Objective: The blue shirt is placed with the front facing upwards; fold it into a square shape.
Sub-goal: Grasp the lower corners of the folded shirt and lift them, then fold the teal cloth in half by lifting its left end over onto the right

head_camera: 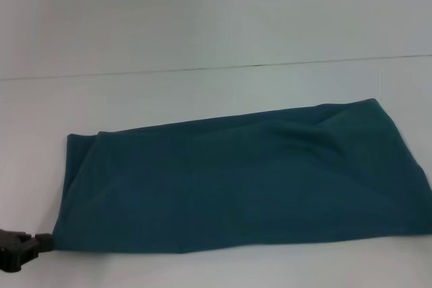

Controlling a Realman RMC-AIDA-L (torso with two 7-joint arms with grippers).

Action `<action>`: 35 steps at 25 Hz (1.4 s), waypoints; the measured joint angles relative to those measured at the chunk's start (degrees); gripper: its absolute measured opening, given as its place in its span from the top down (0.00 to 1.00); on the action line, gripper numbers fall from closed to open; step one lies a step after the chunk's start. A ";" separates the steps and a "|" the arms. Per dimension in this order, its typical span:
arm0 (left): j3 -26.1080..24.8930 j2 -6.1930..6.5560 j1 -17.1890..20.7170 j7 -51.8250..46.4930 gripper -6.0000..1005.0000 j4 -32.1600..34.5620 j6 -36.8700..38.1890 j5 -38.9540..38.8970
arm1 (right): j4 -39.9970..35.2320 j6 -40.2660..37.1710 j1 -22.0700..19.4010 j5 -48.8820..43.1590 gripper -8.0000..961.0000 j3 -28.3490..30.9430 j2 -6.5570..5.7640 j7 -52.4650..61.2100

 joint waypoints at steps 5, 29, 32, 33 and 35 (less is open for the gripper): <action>-0.12 0.00 0.13 0.41 0.99 -0.24 0.30 0.40 | 0.00 0.46 -0.01 0.00 0.99 0.00 0.07 0.00; -3.16 0.64 -3.93 -1.21 0.49 -1.32 -1.80 -1.59 | -0.72 -1.49 2.34 0.31 0.80 6.57 -1.40 0.52; -3.07 0.67 -5.63 -1.78 0.48 -2.83 -2.67 -2.13 | -0.72 -1.43 3.10 0.39 0.77 7.95 -1.58 0.18; -3.07 0.67 -5.96 -1.79 0.47 -3.13 -2.80 -2.25 | -0.72 -1.25 3.38 0.41 0.75 8.28 -1.57 0.04; -3.09 0.71 -7.07 -1.81 0.46 -4.23 -3.32 -2.70 | -0.72 -0.66 4.09 0.43 0.73 8.71 -1.43 -0.17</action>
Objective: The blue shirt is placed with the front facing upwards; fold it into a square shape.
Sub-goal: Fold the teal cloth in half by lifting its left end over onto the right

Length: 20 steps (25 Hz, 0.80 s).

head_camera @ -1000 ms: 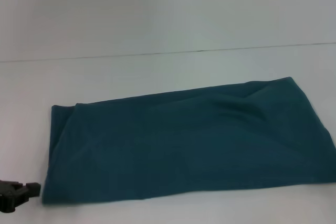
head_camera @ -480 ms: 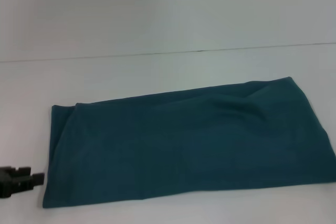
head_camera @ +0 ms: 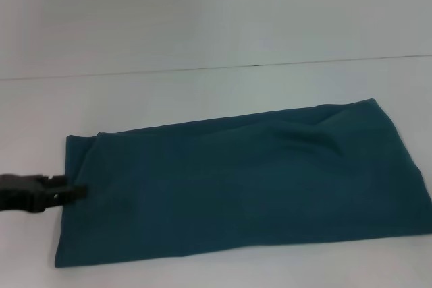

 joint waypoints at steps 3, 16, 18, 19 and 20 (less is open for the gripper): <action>-0.01 0.05 -1.46 -0.08 0.44 -1.53 -1.15 -0.80 | 0.21 1.21 1.11 0.01 0.70 -0.08 0.41 -0.92; 4.76 -0.62 -3.68 -3.35 0.13 -8.01 -16.69 -1.31 | 0.82 4.00 4.42 4.51 0.40 0.03 2.56 -3.66; 5.78 -0.76 -3.50 -3.67 0.11 -8.25 -18.35 -1.26 | 0.83 4.69 4.47 5.42 0.31 0.01 3.18 -4.01; 6.27 -0.86 -3.39 -3.82 0.11 -8.27 -19.30 -1.22 | 0.83 4.93 4.48 5.92 0.26 0.02 3.47 -4.07; 6.79 -0.97 -3.26 -4.02 0.11 -8.32 -20.20 -1.19 | 0.83 5.08 4.48 6.66 0.21 0.06 3.78 -4.09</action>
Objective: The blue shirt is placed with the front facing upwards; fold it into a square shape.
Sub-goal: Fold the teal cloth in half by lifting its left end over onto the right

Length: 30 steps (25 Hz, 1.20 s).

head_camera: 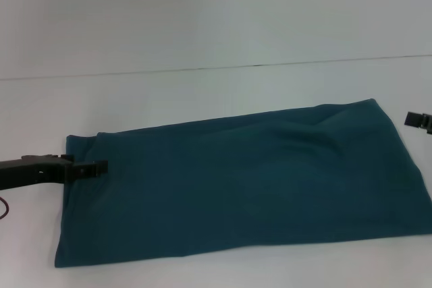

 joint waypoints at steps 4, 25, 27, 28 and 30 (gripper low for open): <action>1.66 -0.20 0.22 -0.48 0.11 -1.02 -3.31 0.65 | -0.01 -0.02 -0.34 3.62 0.09 -0.11 0.90 -0.32; 3.99 -0.94 0.61 -0.59 0.11 -1.93 -8.73 3.94 | -0.02 -0.11 0.99 7.34 0.04 -0.51 2.61 -2.77; 4.04 -0.95 0.57 -0.63 0.11 -1.10 -7.66 3.92 | -0.02 -0.13 1.04 7.34 0.04 -0.51 2.65 -2.85; 4.11 -0.96 0.48 -0.74 0.11 -0.73 -6.94 3.91 | -0.02 -0.14 1.07 7.34 0.04 -0.51 2.65 -2.85; 4.23 -0.95 0.24 -1.29 0.11 0.00 -5.54 3.93 | -0.02 -0.13 1.08 7.34 0.04 -0.51 2.66 -2.85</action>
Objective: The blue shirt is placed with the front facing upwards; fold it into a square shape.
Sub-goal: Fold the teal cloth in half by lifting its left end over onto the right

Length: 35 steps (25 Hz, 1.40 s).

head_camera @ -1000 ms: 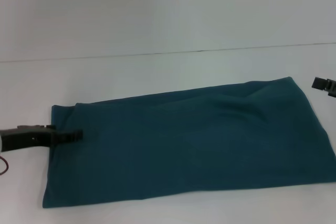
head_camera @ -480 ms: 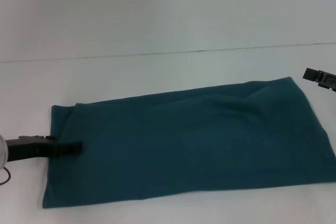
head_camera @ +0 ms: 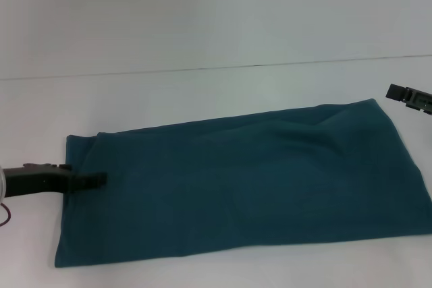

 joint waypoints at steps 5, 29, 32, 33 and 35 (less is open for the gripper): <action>0.11 0.27 -0.24 -1.25 0.11 1.65 4.31 0.13 | 0.00 -0.14 -0.01 -0.15 0.04 0.00 0.00 0.00; 3.78 -0.03 0.35 -1.64 0.11 -1.20 3.26 0.57 | 0.00 -0.93 -0.61 -0.37 0.04 -0.17 -0.26 -0.09; 3.67 -0.01 0.57 -1.66 0.11 0.11 3.61 0.42 | 0.00 -0.94 -0.61 -0.37 0.04 -0.17 -0.31 -0.09; 3.57 0.01 0.66 -1.78 0.11 0.63 3.77 0.35 | 0.00 -0.94 -0.61 -0.37 0.04 -0.17 -0.33 -0.09; 3.44 0.05 0.73 -1.96 0.11 1.30 3.96 0.32 | 0.00 -0.94 -0.60 -0.36 0.04 -0.17 -0.34 -0.09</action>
